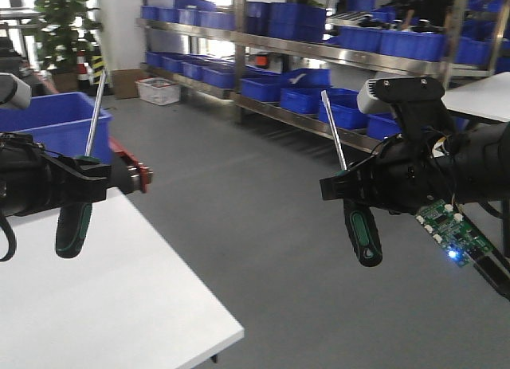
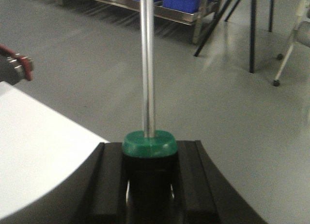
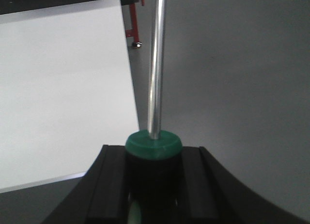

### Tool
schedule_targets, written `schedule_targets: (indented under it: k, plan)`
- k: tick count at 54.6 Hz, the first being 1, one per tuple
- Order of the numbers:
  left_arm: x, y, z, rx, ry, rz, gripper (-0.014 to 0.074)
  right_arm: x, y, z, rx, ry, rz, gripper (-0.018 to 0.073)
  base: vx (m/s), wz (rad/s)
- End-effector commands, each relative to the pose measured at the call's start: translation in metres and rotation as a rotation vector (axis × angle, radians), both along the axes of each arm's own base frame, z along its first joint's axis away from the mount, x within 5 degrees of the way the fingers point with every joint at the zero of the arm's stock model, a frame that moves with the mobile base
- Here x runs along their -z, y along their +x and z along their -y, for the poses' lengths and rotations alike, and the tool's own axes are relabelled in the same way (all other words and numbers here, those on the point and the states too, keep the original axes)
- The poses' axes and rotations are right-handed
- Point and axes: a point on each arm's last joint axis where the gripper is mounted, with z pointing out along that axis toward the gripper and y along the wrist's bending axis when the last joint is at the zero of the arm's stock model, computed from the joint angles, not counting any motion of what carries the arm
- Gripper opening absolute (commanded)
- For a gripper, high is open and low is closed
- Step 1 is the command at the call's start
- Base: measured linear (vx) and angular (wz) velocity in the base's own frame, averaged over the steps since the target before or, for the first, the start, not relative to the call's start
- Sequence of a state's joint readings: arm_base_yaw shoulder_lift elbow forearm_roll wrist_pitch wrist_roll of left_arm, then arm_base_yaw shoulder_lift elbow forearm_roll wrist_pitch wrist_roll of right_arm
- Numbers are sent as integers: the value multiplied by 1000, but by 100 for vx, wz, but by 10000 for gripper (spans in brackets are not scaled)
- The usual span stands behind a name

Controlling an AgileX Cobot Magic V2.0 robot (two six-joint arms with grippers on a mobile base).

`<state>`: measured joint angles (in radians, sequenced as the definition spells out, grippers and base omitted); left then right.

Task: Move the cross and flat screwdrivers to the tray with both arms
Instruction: 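Hold both screwdrivers upright while the base drives to the conveyor station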

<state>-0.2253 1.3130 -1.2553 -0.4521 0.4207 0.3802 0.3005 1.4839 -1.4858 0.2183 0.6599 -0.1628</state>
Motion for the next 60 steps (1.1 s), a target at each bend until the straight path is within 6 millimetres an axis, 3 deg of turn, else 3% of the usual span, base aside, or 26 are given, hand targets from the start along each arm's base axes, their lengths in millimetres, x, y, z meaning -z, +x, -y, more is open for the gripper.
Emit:
schedule_targets:
  k: [1, 27, 60]
  plan:
    - [-28, -8, -3, -31, -60, 128, 0, -33, -9, 4, 19, 57, 154, -8, -11, -78]
    - [-28, -8, -3, -31, -60, 128, 0, -34, -9, 5, 19, 57, 156, -8, 0, -65]
    - [-28, -8, -3, -31, -60, 128, 0, -33, -9, 4, 19, 57, 154, -8, 19, -51]
